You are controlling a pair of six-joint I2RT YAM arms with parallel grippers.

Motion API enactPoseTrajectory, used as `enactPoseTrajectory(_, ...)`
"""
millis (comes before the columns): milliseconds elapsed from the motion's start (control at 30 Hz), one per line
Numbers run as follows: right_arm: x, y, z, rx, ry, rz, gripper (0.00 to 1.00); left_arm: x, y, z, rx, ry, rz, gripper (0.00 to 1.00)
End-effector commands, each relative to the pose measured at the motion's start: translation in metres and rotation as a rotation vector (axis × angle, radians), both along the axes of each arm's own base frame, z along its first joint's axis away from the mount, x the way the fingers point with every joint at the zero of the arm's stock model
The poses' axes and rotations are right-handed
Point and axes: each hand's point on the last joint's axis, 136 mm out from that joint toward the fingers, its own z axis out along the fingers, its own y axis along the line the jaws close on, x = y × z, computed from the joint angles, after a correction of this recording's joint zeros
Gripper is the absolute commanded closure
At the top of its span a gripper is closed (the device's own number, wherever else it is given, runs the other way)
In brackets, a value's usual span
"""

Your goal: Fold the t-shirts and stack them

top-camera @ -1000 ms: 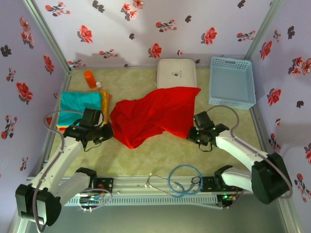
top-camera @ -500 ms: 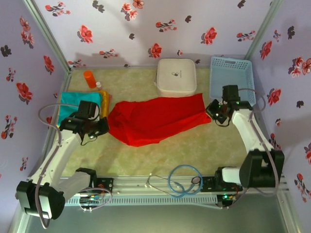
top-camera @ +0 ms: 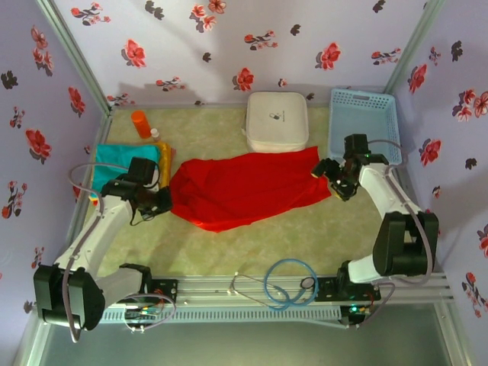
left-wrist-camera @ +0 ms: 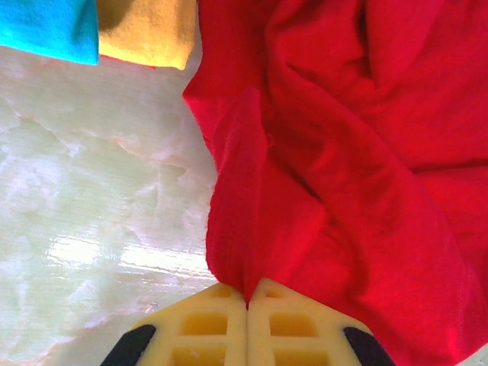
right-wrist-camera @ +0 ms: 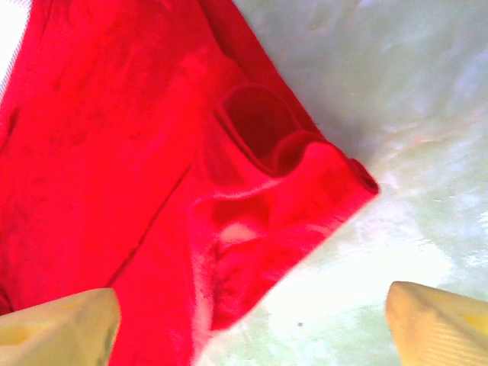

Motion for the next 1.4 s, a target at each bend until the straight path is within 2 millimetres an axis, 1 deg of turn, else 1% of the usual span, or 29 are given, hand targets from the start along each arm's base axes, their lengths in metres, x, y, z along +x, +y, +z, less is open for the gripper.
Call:
enactPoseTrajectory(0, -0.022, -0.013, 0.000, -0.084, 0.006, 0.008, 0.04, -0.004, -0.001, -0.008, -0.012, 0.018, -0.017, 1.00)
enactPoseTrajectory(100, -0.039, -0.018, -0.004, -0.109, -0.014, -0.008, 0.04, -0.007, -0.002, -0.011, -0.018, 0.019, -0.018, 1.00)
enactPoseTrajectory(200, -0.055, -0.022, -0.020, -0.123, -0.016, -0.028, 0.07, -0.005, -0.003, -0.008, -0.023, 0.008, -0.019, 1.00)
enactPoseTrajectory(267, -0.061, -0.022, -0.031, -0.119, -0.018, -0.037, 0.11, -0.005, -0.003, -0.008, -0.024, 0.009, -0.021, 1.00)
enactPoseTrajectory(333, -0.063, -0.021, -0.040, -0.112, -0.019, -0.048, 0.17, -0.006, -0.004, -0.011, -0.026, 0.016, -0.027, 1.00)
enactPoseTrajectory(400, -0.058, -0.024, -0.046, -0.119, -0.030, -0.065, 0.26, -0.007, -0.005, -0.013, -0.032, 0.024, -0.029, 1.00)
enactPoseTrajectory(467, -0.050, -0.026, -0.050, -0.127, -0.039, -0.077, 0.33, -0.006, -0.005, -0.012, -0.034, 0.022, -0.030, 1.00)
enactPoseTrajectory(567, -0.031, -0.026, -0.053, -0.129, -0.057, -0.085, 0.40, -0.006, -0.005, -0.011, -0.036, 0.014, -0.031, 1.00)
enactPoseTrajectory(633, -0.019, -0.026, -0.053, -0.130, -0.073, -0.085, 0.42, -0.006, -0.005, -0.011, -0.036, 0.013, -0.031, 1.00)
enactPoseTrajectory(700, -0.006, -0.026, -0.052, -0.128, -0.094, -0.083, 0.46, -0.006, -0.006, -0.010, -0.040, 0.010, -0.036, 1.00)
enactPoseTrajectory(800, 0.006, -0.028, -0.054, -0.136, -0.108, -0.091, 0.50, -0.006, -0.006, -0.010, -0.042, 0.012, -0.037, 1.00)
enactPoseTrajectory(900, 0.016, -0.027, -0.054, -0.132, -0.122, -0.092, 0.51, -0.006, -0.007, -0.010, -0.044, 0.011, -0.038, 1.00)
enactPoseTrajectory(967, 0.020, -0.026, -0.057, -0.128, -0.110, -0.084, 0.53, -0.007, -0.007, -0.011, -0.044, 0.016, -0.039, 1.00)
enactPoseTrajectory(1067, 0.021, -0.025, -0.064, -0.126, -0.083, -0.073, 0.63, -0.007, -0.007, -0.011, -0.045, 0.016, -0.039, 1.00)
enactPoseTrajectory(1133, 0.019, -0.024, -0.067, -0.123, -0.072, -0.067, 0.66, -0.007, -0.007, -0.011, -0.045, 0.013, -0.041, 1.00)
enactPoseTrajectory(1200, 0.016, -0.024, -0.069, -0.124, -0.065, -0.067, 0.66, -0.007, -0.007, -0.010, -0.046, 0.012, -0.040, 1.00)
enactPoseTrajectory(1367, 0.005, -0.028, -0.074, -0.150, -0.048, -0.068, 0.62, -0.007, -0.007, -0.010, -0.047, 0.011, -0.038, 1.00)
